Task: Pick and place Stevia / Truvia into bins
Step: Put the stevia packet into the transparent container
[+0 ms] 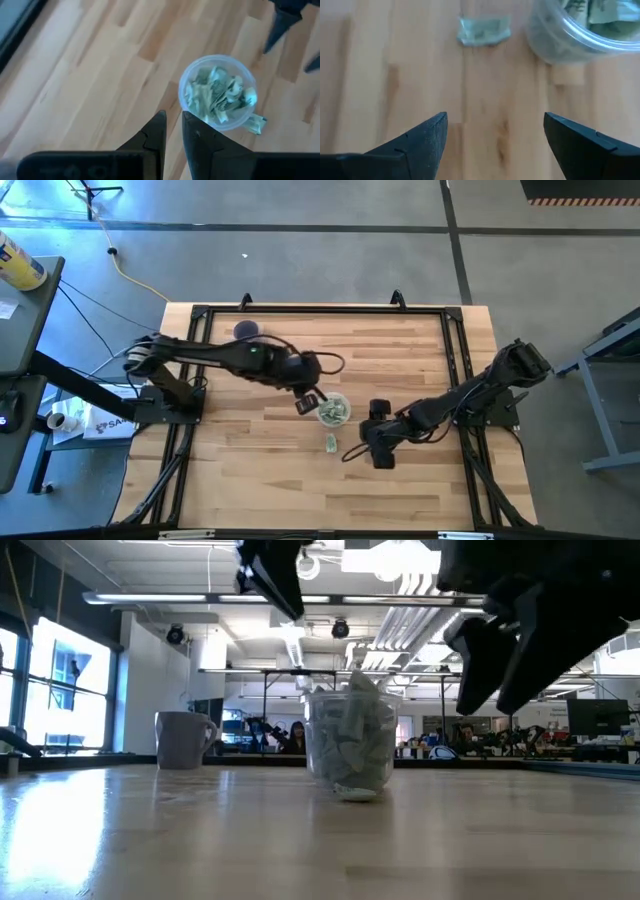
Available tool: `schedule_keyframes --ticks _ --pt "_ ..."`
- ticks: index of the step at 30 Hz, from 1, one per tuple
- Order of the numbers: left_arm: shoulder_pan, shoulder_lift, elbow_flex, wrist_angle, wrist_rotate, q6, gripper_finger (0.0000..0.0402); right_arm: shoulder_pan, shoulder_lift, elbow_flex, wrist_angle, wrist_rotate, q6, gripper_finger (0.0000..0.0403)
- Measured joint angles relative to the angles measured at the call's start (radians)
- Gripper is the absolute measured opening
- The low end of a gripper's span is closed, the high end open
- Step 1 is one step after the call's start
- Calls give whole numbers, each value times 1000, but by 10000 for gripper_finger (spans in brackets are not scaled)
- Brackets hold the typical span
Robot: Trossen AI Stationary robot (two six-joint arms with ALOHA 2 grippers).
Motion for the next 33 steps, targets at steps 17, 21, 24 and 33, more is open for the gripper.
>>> schedule_keyframes --ticks 17,21,24,33 --pt "-217 -110 -2 -396 -343 -413 97 68 228 32 341 231 618 319" --pt "-233 -120 -3 -451 -428 -359 97 76 337 148 331 322 613 319" --pt "-231 -133 -3 -486 -458 -307 97 75 422 257 262 372 612 319" --pt "-232 -256 -3 -537 -471 -229 97 64 677 623 -157 406 839 319"
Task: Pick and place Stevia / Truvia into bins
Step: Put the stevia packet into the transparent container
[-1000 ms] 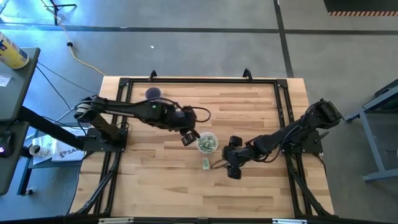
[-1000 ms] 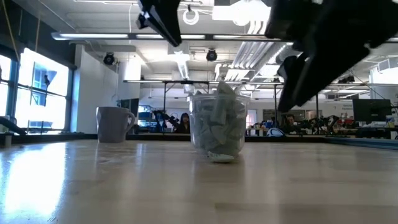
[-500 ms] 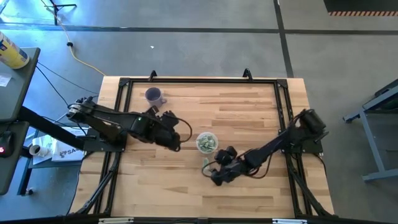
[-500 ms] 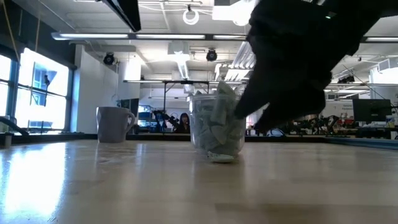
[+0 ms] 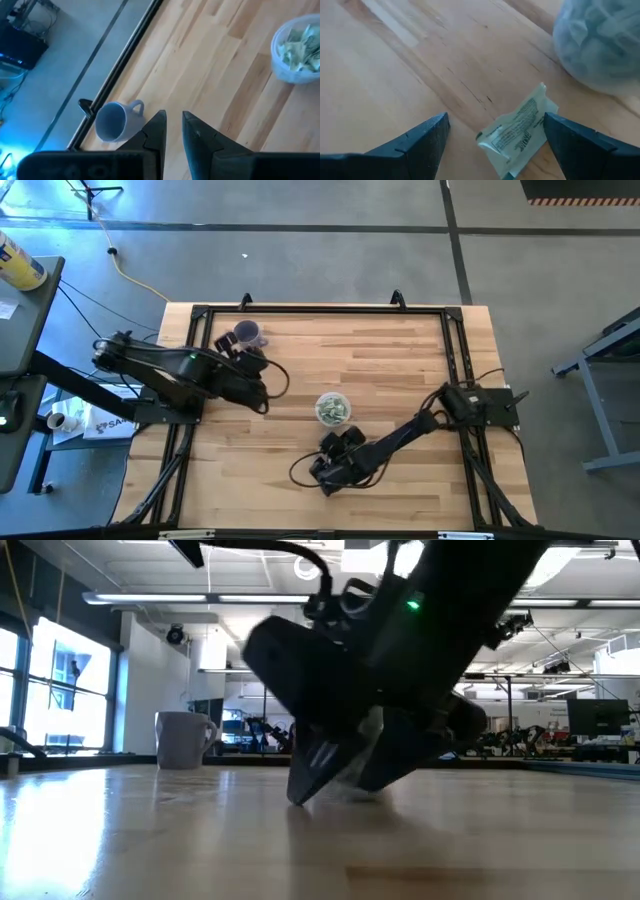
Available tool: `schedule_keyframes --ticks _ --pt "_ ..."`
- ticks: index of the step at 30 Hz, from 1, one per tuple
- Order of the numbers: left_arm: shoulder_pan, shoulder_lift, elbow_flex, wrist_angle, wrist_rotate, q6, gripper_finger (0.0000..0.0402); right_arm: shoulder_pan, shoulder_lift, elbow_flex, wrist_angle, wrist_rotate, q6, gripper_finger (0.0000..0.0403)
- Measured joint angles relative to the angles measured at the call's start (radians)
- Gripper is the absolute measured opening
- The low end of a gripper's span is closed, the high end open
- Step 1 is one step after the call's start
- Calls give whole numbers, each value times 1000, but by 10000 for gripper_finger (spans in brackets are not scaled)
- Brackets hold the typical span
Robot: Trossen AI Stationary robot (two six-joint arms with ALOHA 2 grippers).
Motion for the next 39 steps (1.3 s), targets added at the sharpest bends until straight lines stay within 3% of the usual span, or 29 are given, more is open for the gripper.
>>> schedule_keyframes --ticks 7,15,20,26,32,39 --pt "0 -111 0 4 0 55 97 -5 59 129 -153 -63 138 307" --pt "0 -160 0 1 0 68 97 -1 29 79 -203 -154 251 226" --pt "0 -159 0 -26 1 69 97 8 26 72 -285 -233 306 151" --pt "0 -158 0 -27 1 66 97 42 -7 67 -354 -275 313 17" --pt "0 -158 0 -27 2 66 97 64 -90 59 -481 -316 335 10" --pt "0 -158 0 -62 2 25 97 35 -292 61 -535 -153 238 3"
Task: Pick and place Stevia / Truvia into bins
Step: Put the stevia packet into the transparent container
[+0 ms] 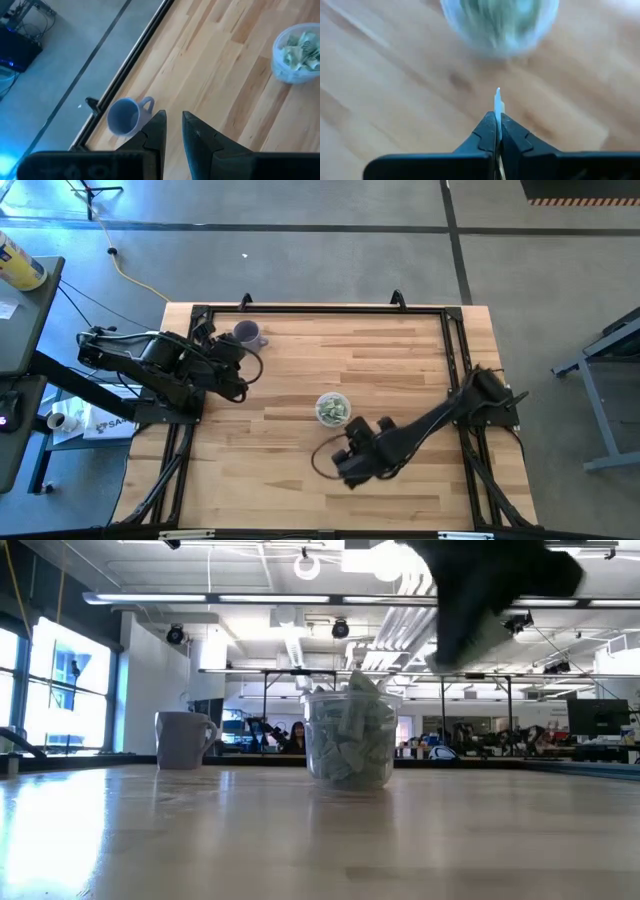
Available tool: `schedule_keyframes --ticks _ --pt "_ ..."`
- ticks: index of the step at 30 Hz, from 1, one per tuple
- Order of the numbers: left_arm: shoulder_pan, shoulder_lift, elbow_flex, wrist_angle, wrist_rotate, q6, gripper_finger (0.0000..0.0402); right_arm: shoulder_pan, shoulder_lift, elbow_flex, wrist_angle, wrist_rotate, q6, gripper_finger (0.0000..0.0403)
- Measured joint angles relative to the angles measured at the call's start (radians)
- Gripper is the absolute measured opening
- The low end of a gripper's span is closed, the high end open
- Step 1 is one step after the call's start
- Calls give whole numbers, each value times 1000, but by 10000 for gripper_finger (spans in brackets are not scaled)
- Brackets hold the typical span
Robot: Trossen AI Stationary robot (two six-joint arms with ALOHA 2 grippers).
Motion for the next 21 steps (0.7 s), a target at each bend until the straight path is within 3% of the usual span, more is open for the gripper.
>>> schedule_keyframes --ticks 4,7,13,17,21 --pt "0 -11 -57 -9 3 -58 97 -57 -105 4 69 76 -139 5" --pt "0 -39 -146 14 58 -114 97 -106 -126 4 150 74 -273 2" --pt "-63 -156 -370 242 259 -166 97 -201 -117 4 330 -105 -546 2" --pt "-131 -288 -530 503 374 -208 97 -264 -120 4 301 -163 -624 2" --pt "-184 -421 -685 664 404 -279 97 -335 -108 4 263 -278 -708 2"
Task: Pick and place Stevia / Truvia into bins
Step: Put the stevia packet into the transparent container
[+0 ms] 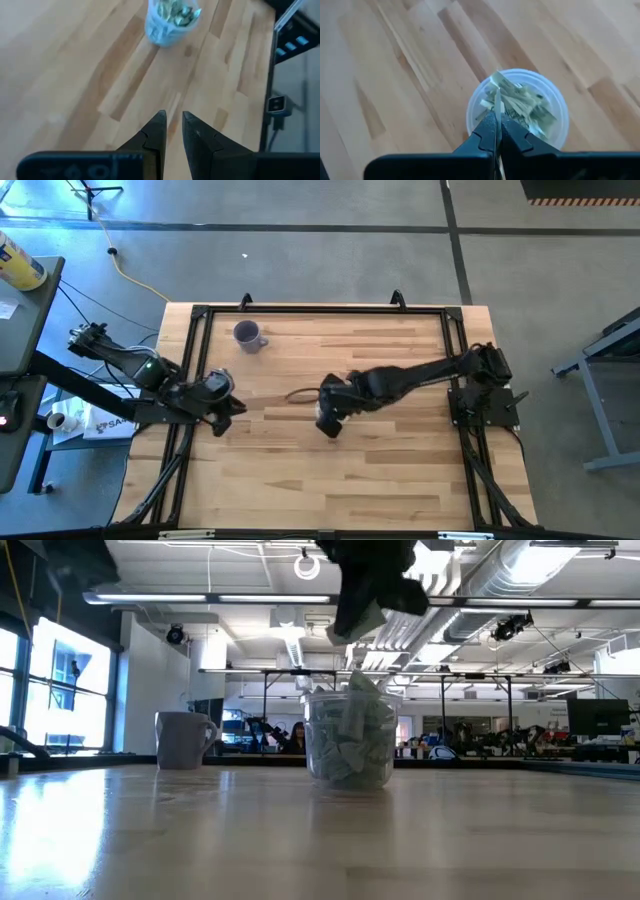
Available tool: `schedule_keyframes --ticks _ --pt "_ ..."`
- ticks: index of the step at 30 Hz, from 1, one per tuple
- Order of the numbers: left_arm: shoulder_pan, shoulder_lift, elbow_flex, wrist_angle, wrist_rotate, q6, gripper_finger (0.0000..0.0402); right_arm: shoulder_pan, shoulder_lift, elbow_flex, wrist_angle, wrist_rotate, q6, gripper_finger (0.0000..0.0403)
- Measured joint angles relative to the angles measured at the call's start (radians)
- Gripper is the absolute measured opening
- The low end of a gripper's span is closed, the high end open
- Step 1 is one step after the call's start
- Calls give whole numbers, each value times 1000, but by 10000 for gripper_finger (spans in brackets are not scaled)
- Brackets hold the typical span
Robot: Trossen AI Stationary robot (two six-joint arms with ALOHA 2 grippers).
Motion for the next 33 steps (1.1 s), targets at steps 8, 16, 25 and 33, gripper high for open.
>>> schedule_keyframes --ticks 8,16,25,33 --pt "-74 -191 -204 123 -1 -160 97 -64 109 0 38 -160 -132 2" --pt "-104 -255 -239 167 -31 -160 97 -62 159 0 51 -92 -174 27" --pt "-104 -255 -239 166 -55 -105 97 -67 147 1 31 -139 -175 140" --pt "-103 -279 -239 164 -81 -85 97 -33 109 21 -6 -117 -136 208"
